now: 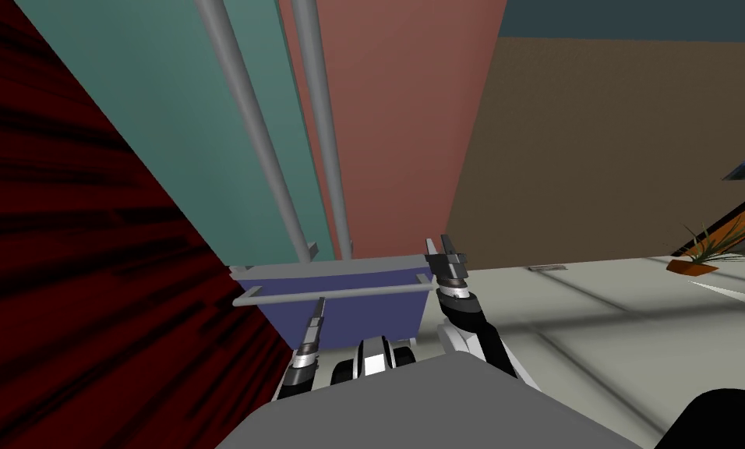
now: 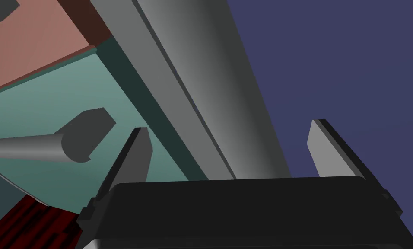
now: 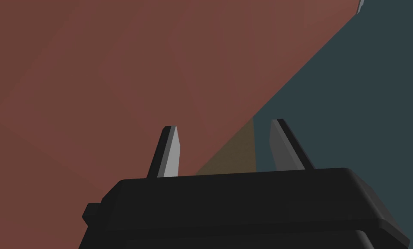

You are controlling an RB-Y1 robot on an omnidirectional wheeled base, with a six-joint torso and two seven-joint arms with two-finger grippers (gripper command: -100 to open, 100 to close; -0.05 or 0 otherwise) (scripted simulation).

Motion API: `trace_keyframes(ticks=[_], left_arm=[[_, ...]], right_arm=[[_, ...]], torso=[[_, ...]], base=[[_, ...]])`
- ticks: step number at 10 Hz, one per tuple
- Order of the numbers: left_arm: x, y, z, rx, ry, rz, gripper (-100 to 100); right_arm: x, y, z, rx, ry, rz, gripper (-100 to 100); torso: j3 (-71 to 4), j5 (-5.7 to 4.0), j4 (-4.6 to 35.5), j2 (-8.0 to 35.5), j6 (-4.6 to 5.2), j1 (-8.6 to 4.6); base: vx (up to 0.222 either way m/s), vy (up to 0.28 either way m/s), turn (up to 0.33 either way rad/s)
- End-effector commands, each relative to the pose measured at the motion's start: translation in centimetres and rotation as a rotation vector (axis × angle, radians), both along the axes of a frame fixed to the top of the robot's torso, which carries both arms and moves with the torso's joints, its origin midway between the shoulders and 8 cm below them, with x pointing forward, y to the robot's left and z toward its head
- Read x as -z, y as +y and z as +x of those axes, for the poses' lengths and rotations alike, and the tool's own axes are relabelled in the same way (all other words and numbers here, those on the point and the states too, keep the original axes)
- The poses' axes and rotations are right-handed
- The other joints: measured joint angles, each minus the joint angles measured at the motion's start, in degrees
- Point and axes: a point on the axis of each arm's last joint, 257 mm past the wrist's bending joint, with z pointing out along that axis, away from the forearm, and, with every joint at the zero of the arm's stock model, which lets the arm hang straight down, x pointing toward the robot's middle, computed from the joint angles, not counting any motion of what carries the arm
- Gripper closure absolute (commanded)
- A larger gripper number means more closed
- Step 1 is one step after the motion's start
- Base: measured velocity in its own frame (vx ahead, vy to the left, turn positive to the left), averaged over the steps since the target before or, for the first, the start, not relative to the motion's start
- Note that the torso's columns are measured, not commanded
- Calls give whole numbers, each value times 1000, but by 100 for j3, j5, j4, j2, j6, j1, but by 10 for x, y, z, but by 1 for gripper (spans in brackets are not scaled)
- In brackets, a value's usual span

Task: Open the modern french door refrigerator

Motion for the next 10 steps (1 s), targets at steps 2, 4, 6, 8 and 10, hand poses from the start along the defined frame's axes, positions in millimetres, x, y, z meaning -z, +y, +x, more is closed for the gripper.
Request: trace_keyframes(ticks=[2,4,6,8,10], left_arm=[[-7,1,14,1,0,0,-100],[-14,2,24,2,0,1,-100],[-7,1,14,1,0,0,100],[-2,0,6,1,1,0,100],[-10,-1,6,4,-23,-5,100]], right_arm=[[0,0,0,0,0,0,0],[0,0,0,0,0,0,0],[0,0,0,0,0,0,0],[0,0,0,0,0,0,0],[0,0,0,0,0,0,0]], torso=[[52,-5,29,91,-25,14],[54,-8,30,97,-27,8],[43,-7,25,80,-28,11],[37,6,-1,59,-32,27],[29,15,-17,37,-29,34]], base=[[10,-12,5],[-3,-15,4],[-3,0,-3],[-2,16,-4],[-7,7,-3]])
